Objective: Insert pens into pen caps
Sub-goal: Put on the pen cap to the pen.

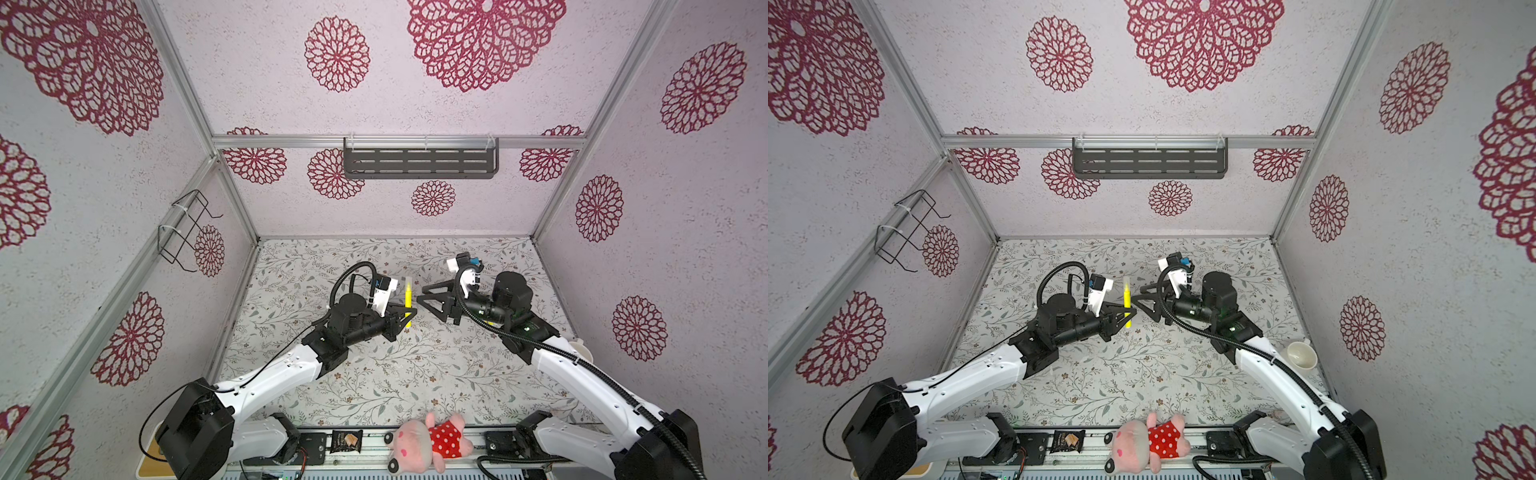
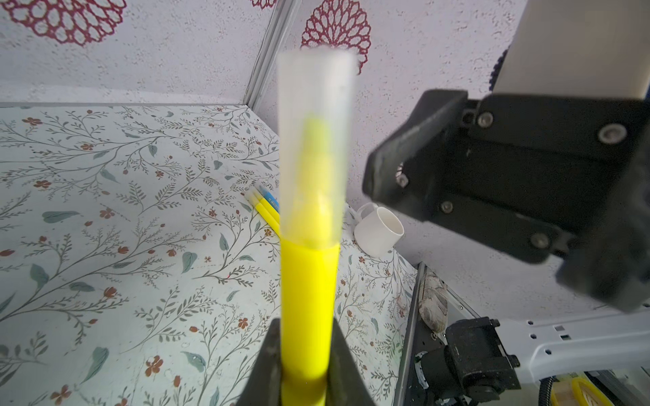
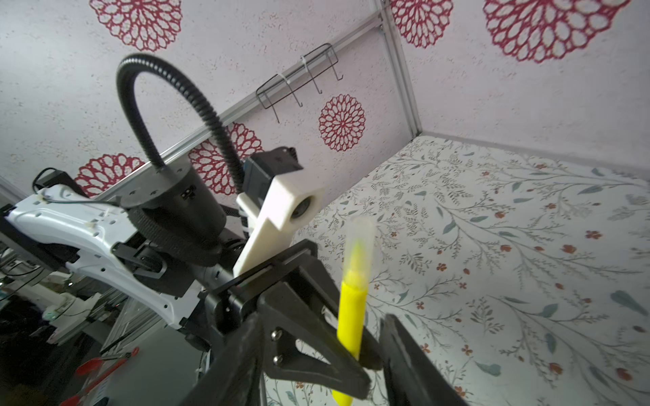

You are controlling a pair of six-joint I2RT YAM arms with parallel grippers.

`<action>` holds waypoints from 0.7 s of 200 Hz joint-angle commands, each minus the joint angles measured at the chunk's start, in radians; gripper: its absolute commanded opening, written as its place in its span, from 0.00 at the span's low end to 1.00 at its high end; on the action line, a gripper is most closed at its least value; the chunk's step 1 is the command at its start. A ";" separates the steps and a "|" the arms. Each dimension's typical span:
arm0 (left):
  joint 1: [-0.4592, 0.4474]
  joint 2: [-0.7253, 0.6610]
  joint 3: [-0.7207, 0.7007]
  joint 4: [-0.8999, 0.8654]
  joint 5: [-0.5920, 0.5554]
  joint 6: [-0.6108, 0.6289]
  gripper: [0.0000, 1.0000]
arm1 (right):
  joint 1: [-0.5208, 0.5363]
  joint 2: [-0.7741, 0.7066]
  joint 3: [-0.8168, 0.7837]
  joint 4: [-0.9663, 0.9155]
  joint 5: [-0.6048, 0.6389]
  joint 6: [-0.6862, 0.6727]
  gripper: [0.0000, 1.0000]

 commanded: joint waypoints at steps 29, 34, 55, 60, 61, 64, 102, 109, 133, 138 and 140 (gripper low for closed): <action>-0.032 -0.037 0.015 -0.018 -0.038 0.027 0.00 | -0.057 0.047 0.136 -0.050 -0.073 -0.044 0.54; -0.033 -0.037 0.016 -0.019 -0.038 0.028 0.00 | -0.056 0.053 0.142 -0.046 -0.077 -0.041 0.54; -0.035 -0.030 0.022 -0.022 -0.038 0.033 0.00 | -0.050 0.070 0.149 -0.022 -0.096 -0.021 0.54; -0.037 -0.028 0.024 -0.023 -0.037 0.034 0.00 | -0.045 0.073 0.149 -0.019 -0.097 -0.021 0.54; -0.037 -0.027 0.024 -0.023 -0.035 0.034 0.00 | -0.044 0.074 0.149 -0.019 -0.097 -0.020 0.54; -0.037 -0.025 0.025 -0.024 -0.034 0.035 0.00 | -0.043 0.075 0.148 -0.017 -0.097 -0.020 0.54; -0.038 0.002 0.051 -0.033 -0.010 0.039 0.00 | -0.017 0.105 0.167 -0.035 -0.084 -0.038 0.54; -0.039 0.007 0.056 -0.036 -0.006 0.039 0.00 | -0.014 0.108 0.170 -0.037 -0.083 -0.039 0.53; -0.044 0.014 0.061 -0.037 -0.005 0.037 0.00 | -0.006 0.121 0.180 -0.032 -0.080 -0.039 0.51; -0.045 0.016 0.062 -0.037 -0.005 0.038 0.00 | -0.004 0.125 0.183 -0.033 -0.081 -0.038 0.50; -0.045 0.016 0.062 -0.037 -0.005 0.037 0.00 | -0.003 0.126 0.183 -0.033 -0.081 -0.038 0.50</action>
